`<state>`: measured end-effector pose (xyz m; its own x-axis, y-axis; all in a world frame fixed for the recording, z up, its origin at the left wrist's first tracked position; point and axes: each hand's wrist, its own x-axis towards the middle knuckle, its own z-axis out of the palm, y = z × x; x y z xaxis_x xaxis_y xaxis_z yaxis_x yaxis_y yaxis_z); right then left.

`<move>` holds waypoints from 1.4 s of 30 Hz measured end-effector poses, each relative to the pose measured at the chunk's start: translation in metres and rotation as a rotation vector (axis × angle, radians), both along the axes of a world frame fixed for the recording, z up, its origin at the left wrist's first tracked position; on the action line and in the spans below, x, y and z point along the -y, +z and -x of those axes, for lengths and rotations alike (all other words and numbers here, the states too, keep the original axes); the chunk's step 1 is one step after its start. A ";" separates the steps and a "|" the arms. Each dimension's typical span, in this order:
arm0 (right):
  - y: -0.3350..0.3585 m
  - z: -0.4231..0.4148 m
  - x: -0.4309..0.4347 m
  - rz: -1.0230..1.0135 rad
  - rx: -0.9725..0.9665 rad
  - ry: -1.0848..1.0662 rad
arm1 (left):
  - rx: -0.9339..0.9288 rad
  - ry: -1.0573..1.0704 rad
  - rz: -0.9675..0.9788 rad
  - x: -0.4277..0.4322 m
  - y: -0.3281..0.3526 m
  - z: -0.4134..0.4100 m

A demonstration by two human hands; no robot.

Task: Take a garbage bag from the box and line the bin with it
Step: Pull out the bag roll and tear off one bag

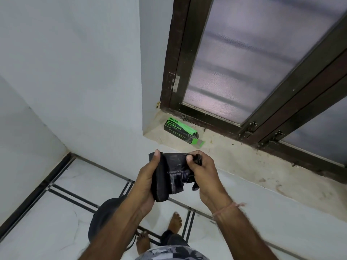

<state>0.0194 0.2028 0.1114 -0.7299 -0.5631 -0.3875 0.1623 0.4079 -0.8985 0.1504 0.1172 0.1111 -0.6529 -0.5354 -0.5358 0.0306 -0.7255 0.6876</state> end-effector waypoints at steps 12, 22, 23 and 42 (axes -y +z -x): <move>0.003 -0.004 -0.001 0.018 0.047 0.126 | 0.013 0.008 0.013 -0.004 0.003 0.001; -0.003 0.001 0.002 0.043 0.019 -0.002 | -0.007 0.043 -0.038 0.000 0.007 0.001; -0.002 0.000 0.003 0.066 0.049 0.001 | -0.011 0.037 -0.036 0.000 0.006 0.001; -0.001 -0.004 0.004 0.151 0.049 0.064 | -0.004 -0.011 0.008 0.001 0.007 -0.002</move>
